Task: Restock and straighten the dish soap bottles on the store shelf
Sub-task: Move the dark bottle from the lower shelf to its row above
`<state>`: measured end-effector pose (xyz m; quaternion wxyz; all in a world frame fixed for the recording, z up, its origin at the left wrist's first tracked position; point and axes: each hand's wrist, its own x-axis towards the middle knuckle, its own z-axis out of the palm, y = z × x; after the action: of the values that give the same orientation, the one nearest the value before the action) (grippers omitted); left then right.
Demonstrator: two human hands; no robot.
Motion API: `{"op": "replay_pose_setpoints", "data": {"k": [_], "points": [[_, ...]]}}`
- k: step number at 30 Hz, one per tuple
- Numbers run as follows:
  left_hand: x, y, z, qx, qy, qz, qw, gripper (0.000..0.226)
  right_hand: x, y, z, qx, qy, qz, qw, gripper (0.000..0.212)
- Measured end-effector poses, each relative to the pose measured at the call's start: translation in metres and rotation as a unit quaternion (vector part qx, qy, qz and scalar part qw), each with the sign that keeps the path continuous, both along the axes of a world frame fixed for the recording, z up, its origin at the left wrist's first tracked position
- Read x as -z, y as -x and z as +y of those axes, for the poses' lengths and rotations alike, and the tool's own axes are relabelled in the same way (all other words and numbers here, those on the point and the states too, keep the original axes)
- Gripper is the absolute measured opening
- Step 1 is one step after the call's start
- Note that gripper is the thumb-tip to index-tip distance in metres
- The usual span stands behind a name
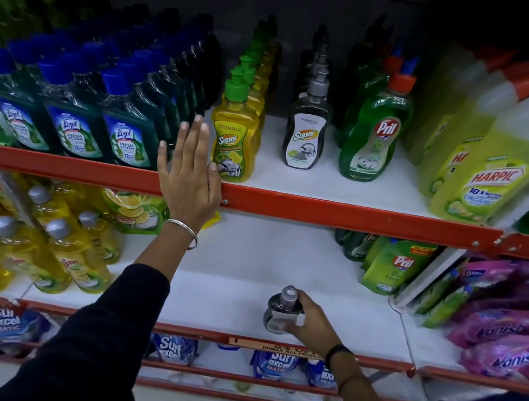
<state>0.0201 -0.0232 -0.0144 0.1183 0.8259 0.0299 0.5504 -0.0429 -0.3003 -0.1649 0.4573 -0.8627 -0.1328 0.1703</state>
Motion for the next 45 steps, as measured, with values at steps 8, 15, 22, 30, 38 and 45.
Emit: {"op": "replay_pose_setpoints", "data": {"k": [8,15,22,30,38,45], "points": [[0.004,-0.004,0.007,0.006,-0.029,-0.014,0.999,0.054,-0.022,0.003,-0.004,0.048,-0.058,-0.058,0.995,0.057],[0.006,-0.003,0.008,0.006,-0.034,-0.025,0.999,0.055,-0.112,-0.004,-0.001,0.062,-0.186,-0.128,0.972,0.048],[0.005,-0.003,0.007,0.005,-0.043,-0.043,0.998,0.055,-0.213,-0.021,0.007,0.064,-0.307,-0.216,0.925,0.043],[0.004,-0.003,0.006,0.000,-0.051,-0.050,0.997,0.054,-0.264,-0.067,0.028,0.081,-0.354,-0.246,0.899,0.039],[0.004,-0.005,0.008,0.005,-0.051,-0.065,0.997,0.055,-0.237,-0.106,0.040,0.100,-0.323,-0.223,0.914,0.041],[0.004,-0.005,0.007,0.008,-0.048,-0.072,0.996,0.054,-0.234,-0.110,0.042,0.074,-0.296,-0.229,0.924,0.042]]}}
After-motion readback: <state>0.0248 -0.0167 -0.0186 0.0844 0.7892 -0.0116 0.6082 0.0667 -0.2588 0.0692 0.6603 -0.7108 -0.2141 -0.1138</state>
